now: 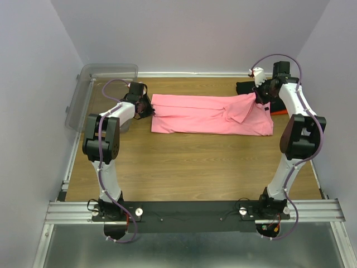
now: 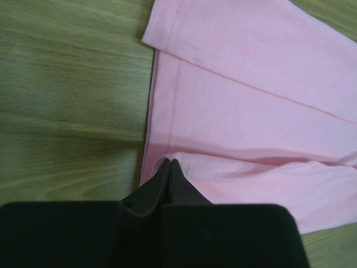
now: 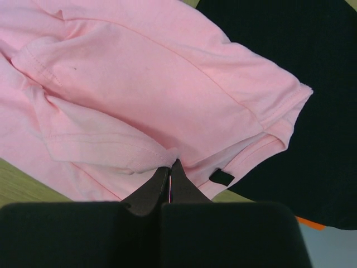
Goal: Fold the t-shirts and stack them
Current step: Fold the tshirt
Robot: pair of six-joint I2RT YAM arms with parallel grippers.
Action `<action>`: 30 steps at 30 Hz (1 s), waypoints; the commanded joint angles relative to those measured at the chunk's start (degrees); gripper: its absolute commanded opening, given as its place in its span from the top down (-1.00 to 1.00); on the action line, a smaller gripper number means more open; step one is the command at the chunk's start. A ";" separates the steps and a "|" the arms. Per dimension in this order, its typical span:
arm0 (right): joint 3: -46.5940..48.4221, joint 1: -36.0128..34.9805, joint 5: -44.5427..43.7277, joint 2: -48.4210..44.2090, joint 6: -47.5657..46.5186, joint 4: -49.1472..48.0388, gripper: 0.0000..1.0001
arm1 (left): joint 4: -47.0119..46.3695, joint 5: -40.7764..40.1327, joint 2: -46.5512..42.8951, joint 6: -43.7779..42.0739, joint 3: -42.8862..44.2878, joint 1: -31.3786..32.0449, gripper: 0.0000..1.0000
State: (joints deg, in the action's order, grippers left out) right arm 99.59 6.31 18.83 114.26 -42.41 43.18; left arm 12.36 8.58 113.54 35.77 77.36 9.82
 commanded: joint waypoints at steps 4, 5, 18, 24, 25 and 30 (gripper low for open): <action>2.36 -1.21 -0.90 1.93 1.46 -0.02 0.96 | -0.32 -0.23 1.07 -0.88 1.48 -0.24 1.00; 2.36 -1.38 -0.99 2.02 1.46 -0.02 0.96 | -0.32 -0.23 1.07 -0.88 1.48 -0.24 1.00; 3.42 -1.65 -3.89 3.60 2.16 -0.11 0.96 | -0.32 -0.49 1.16 -0.88 1.56 -0.24 1.00; 4.29 -1.65 -5.12 4.04 3.04 -0.11 0.94 | -0.14 -0.58 0.99 -0.96 1.74 -0.24 1.00; 4.30 -1.65 -5.38 4.04 3.13 -0.29 0.93 | -0.06 -0.58 0.90 -1.05 1.74 -0.24 1.00; 5.17 -1.65 -5.99 4.83 5.14 -0.90 0.85 | -2.24 1.70 -0.15 -2.19 1.04 -0.33 0.94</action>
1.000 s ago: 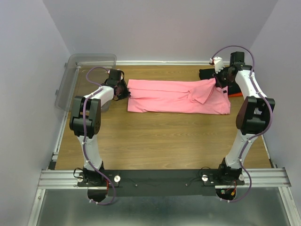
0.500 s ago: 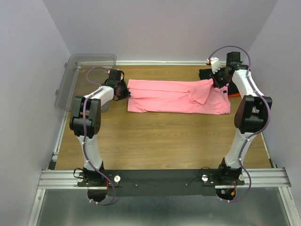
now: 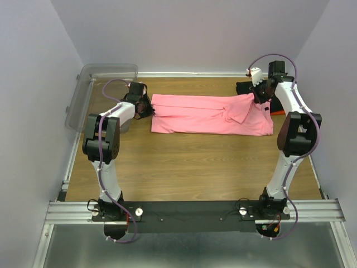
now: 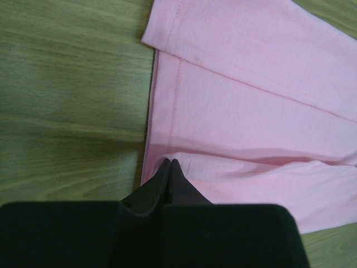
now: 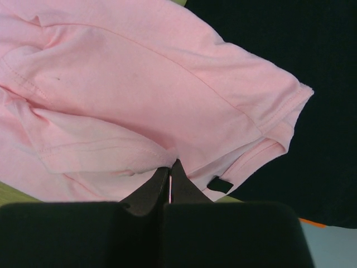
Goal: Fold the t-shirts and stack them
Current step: Fold the tshirt
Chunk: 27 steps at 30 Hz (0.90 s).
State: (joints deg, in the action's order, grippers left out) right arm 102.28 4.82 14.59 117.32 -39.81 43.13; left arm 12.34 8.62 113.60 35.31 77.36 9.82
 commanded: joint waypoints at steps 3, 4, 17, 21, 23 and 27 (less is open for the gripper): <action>2.57 -0.16 -2.72 2.04 5.17 -2.69 0.76 | -3.90 2.98 -2.76 -2.26 -0.19 -0.33 0.70; 2.40 -0.16 -3.16 1.86 5.97 -3.31 0.61 | -4.94 3.07 -4.60 -2.79 -0.54 -0.33 0.54; -6.98 -0.16 10.55 -8.91 10.84 -13.00 0.20 | -8.38 2.11 -25.93 -12.80 -3.70 -0.33 -0.29; -17.28 -0.34 18.90 -14.13 -2.98 -3.42 0.17 | -11.36 -2.73 -39.92 -17.90 -13.79 -0.51 -0.58; -20.96 -0.42 18.29 -14.92 -7.19 -2.01 0.06 | -13.47 -1.69 -46.59 -20.26 -18.28 -0.60 -0.68; -27.74 -2.96 15.56 -16.42 -14.06 -2.00 0.00 | -9.19 0.43 -50.23 -23.26 -24.62 -0.60 -0.67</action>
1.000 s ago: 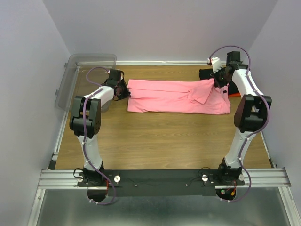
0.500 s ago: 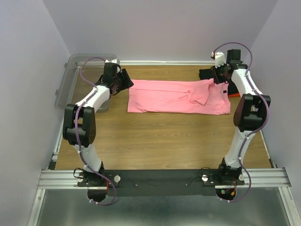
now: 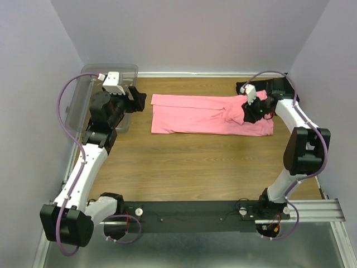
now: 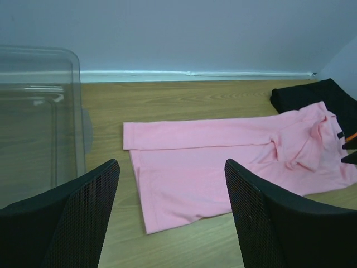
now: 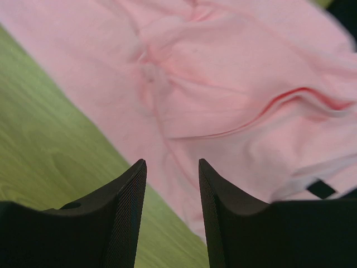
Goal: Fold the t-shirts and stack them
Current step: Fold the tshirt
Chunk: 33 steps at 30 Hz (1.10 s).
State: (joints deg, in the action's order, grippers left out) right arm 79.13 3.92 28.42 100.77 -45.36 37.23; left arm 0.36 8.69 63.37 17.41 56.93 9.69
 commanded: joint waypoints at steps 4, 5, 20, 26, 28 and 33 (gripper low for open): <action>-5.92 -6.64 -7.56 1.71 -3.70 -1.45 0.00 | 5.88 -1.21 -3.86 -8.09 -7.35 -0.47 -0.66; -5.92 -7.17 -8.81 1.97 -2.37 -2.59 0.00 | 5.97 -1.57 -4.57 -8.53 -8.05 -0.47 -0.66; -3.46 -10.78 -22.79 8.21 5.73 -9.02 0.02 | 5.97 -0.16 -8.00 -8.45 -11.66 -0.47 -0.66; -3.37 -11.66 -25.96 9.18 6.08 -10.95 0.53 | 5.79 0.28 -8.00 -8.27 -11.66 -0.47 -0.66; -2.76 -11.83 -26.14 9.09 6.43 -11.30 0.63 | 5.79 0.36 -8.09 -8.27 -11.75 -0.47 -0.66; -0.57 -12.10 -26.84 8.83 7.48 -11.39 0.99 | 5.79 0.28 -8.44 -8.27 -11.84 -0.47 -0.66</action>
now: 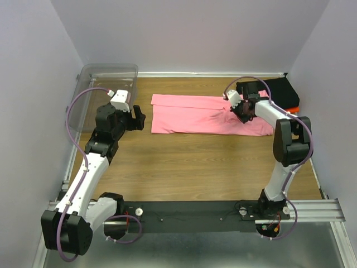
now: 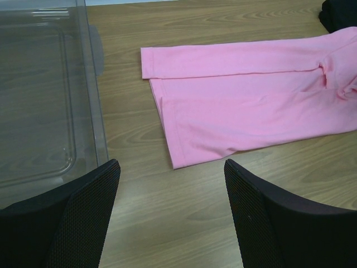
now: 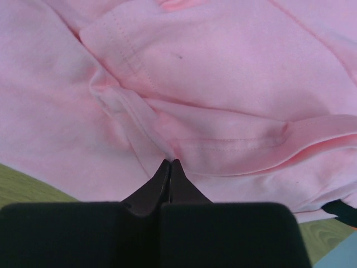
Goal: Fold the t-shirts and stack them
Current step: Fold the tshirt
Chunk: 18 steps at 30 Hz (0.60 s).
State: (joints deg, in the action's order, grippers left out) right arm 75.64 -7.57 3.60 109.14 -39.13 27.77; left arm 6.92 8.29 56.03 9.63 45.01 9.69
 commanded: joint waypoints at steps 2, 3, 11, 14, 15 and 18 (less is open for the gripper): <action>3.81 -0.78 -1.75 0.46 1.43 -1.93 0.99 | -0.85 0.67 -1.19 -0.40 0.07 -0.47 -0.66; 4.34 -1.04 -1.75 0.54 1.60 -1.84 0.99 | -0.94 0.67 -1.27 -0.49 0.07 -0.47 -0.66; 18.46 -7.98 -9.19 9.67 2.74 -2.98 0.46 | -1.03 0.93 -0.92 -0.49 -0.01 -0.47 -0.66; 21.74 -10.35 -14.91 13.98 5.55 -6.49 -0.21 | -1.03 1.02 -0.66 -0.57 -0.01 -0.47 -0.66; 23.23 -10.62 -17.54 14.51 6.34 -6.67 -0.25 | -1.03 1.11 -0.40 -0.49 -0.01 -0.47 -0.66; 20.96 -10.44 -18.10 11.28 8.63 -9.92 -0.25 | -1.03 1.46 -0.31 -0.49 0.07 -0.47 -0.66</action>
State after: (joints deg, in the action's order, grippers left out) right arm 96.79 -18.44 -8.32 122.32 -34.37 21.96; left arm 6.90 8.38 56.03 9.65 45.01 9.69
